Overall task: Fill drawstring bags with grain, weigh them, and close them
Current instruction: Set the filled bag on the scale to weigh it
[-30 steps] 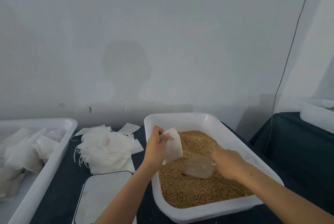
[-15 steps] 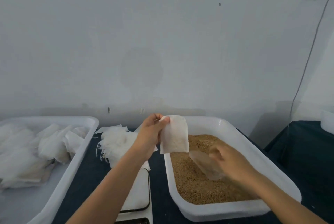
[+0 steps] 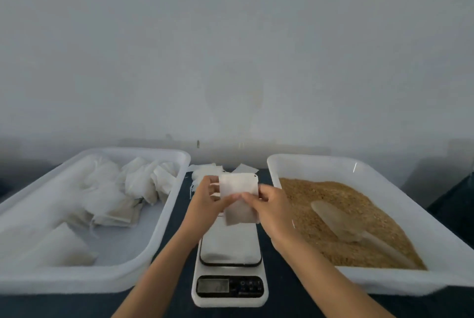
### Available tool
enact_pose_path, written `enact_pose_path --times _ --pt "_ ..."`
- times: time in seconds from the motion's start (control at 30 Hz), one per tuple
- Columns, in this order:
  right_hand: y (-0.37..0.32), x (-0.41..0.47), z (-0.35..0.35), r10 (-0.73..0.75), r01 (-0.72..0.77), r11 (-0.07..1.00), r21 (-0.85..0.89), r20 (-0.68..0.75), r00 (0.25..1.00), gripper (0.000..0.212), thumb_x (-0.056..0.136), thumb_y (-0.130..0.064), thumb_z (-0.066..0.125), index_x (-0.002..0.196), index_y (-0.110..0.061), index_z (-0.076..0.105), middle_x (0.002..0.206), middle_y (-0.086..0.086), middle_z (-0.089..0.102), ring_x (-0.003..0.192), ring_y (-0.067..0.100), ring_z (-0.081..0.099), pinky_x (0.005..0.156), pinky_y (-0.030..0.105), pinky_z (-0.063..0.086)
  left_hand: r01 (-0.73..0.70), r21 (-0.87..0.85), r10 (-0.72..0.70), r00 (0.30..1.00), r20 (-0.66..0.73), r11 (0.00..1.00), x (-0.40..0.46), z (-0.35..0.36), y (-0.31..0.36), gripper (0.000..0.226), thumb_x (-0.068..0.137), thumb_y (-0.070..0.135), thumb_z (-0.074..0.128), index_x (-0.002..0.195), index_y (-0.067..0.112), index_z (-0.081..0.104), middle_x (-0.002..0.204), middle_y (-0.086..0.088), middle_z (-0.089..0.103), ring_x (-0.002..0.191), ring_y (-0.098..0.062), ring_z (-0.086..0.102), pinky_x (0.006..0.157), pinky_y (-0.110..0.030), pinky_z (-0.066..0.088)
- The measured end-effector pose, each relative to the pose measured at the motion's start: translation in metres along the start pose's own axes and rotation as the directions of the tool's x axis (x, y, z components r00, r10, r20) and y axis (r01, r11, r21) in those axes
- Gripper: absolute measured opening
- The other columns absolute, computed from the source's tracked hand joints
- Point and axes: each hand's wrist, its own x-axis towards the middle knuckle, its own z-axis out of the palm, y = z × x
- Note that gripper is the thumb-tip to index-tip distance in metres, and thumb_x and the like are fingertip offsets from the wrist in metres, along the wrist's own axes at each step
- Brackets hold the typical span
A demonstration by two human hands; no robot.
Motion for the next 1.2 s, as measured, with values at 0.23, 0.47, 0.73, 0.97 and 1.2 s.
enact_pose_path --times 0.23,0.47,0.73,0.97,1.2 --pt "0.040 0.000 0.034 -0.018 0.009 0.983 -0.185 -0.043 0.999 0.035 0.084 -0.021 0.069 0.078 0.012 0.059 0.077 0.025 0.063 0.073 0.037 0.060 0.068 0.046 0.049 0.035 0.270 -0.008 0.995 -0.101 0.962 -0.008 -0.011 -0.048 0.019 0.082 0.015 0.071 0.082 0.002 0.058 0.076 -0.012 0.066 0.065 -0.020 0.060 0.061 -0.030 0.050" --pt "0.059 -0.002 0.031 -0.092 0.094 0.962 -0.255 0.018 0.996 0.019 0.086 -0.021 0.066 0.083 -0.002 0.064 0.080 0.008 0.066 0.078 0.023 0.061 0.072 0.039 0.048 -0.019 0.641 0.144 0.979 -0.144 0.767 -0.005 -0.010 -0.061 0.022 0.078 0.036 0.073 0.080 0.022 0.056 0.073 0.015 0.058 0.077 -0.008 0.051 0.056 -0.019 0.031" --pt "0.070 0.007 0.015 0.203 -0.186 0.973 0.137 -0.124 0.971 0.017 0.094 -0.010 0.051 0.110 -0.010 0.057 0.106 0.007 0.064 0.100 0.017 0.059 0.088 0.028 0.043 0.085 0.352 0.010 0.966 -0.260 0.932 -0.001 -0.037 -0.074 0.010 0.090 0.018 0.061 0.095 0.014 0.053 0.083 0.010 0.054 0.076 -0.005 0.052 0.061 -0.013 0.037" --pt "0.074 0.009 0.012 0.407 -0.358 0.884 0.299 -0.120 0.905 0.021 0.093 -0.011 0.051 0.113 -0.010 0.057 0.101 0.006 0.067 0.103 0.020 0.059 0.101 0.042 0.041 0.101 0.379 0.002 0.965 -0.261 0.920 -0.001 -0.040 -0.082 0.010 0.094 0.007 0.052 0.103 0.005 0.054 0.095 -0.001 0.055 0.085 -0.010 0.050 0.070 -0.016 0.032" --pt "0.081 0.011 0.011 0.425 -0.371 0.871 0.323 -0.117 0.897 0.022 0.095 -0.008 0.047 0.115 -0.007 0.056 0.098 0.004 0.066 0.106 0.022 0.058 0.107 0.045 0.037 0.119 0.340 -0.034 0.969 -0.245 0.933 0.000 -0.040 -0.079 0.011 0.094 0.003 0.049 0.104 0.003 0.054 0.101 -0.007 0.058 0.090 -0.013 0.051 0.076 -0.018 0.034"
